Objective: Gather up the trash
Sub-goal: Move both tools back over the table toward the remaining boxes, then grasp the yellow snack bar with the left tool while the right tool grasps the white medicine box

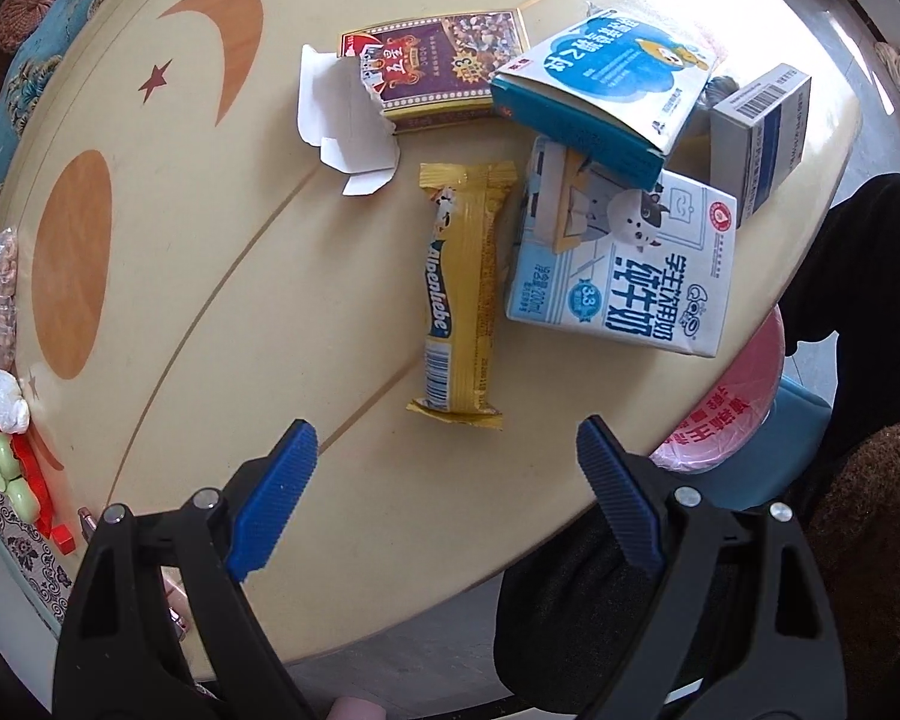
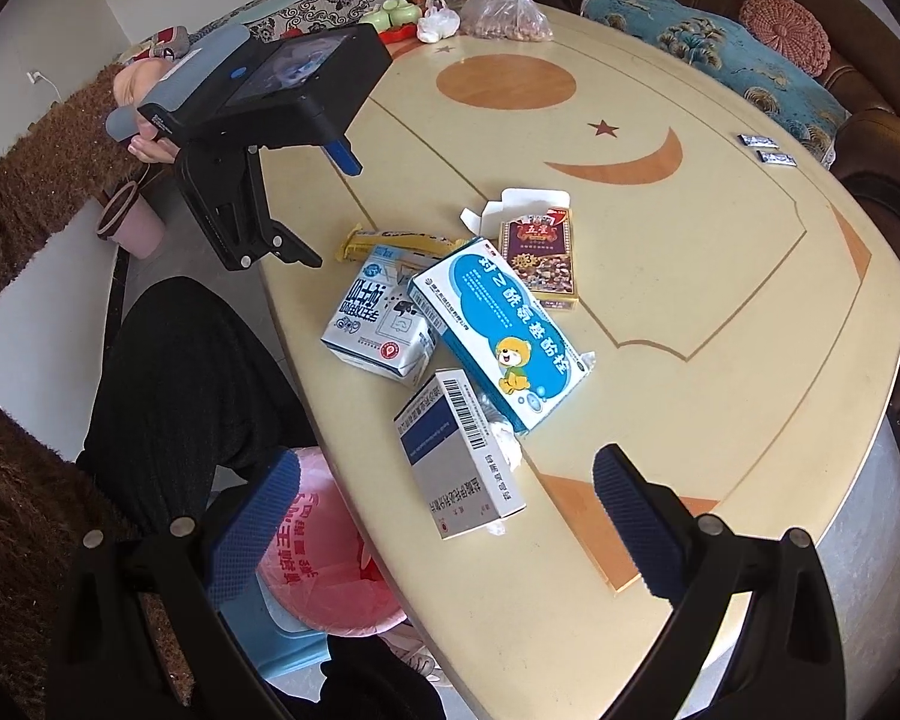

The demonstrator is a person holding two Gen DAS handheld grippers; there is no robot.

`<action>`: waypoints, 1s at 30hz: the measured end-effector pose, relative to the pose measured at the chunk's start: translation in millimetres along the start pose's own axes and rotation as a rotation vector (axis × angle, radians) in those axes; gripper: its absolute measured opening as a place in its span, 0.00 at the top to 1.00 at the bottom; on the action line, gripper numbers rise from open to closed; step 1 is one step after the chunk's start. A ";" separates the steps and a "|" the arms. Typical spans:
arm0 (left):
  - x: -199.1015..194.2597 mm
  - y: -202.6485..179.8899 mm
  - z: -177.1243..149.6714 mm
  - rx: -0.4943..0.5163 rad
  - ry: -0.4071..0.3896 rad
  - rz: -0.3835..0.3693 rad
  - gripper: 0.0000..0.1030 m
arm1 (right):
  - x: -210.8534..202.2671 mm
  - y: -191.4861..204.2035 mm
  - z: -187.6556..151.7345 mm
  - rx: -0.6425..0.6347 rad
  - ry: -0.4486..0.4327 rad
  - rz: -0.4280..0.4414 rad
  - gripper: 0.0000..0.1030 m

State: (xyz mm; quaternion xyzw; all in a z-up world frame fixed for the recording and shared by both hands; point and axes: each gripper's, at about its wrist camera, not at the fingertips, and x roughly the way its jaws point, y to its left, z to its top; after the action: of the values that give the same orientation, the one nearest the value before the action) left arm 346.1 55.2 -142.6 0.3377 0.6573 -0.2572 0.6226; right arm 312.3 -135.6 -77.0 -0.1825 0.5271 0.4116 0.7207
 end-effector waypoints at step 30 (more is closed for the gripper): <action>44.7 23.6 26.3 0.047 0.026 -0.024 0.16 | 84.6 -22.7 -17.6 -0.018 0.165 0.078 0.41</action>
State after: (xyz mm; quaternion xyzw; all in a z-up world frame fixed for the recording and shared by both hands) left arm 381.2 55.8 -187.5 0.3477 0.6633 -0.2754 0.6028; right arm 328.3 -127.4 -164.5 -0.2015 0.5877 0.4274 0.6568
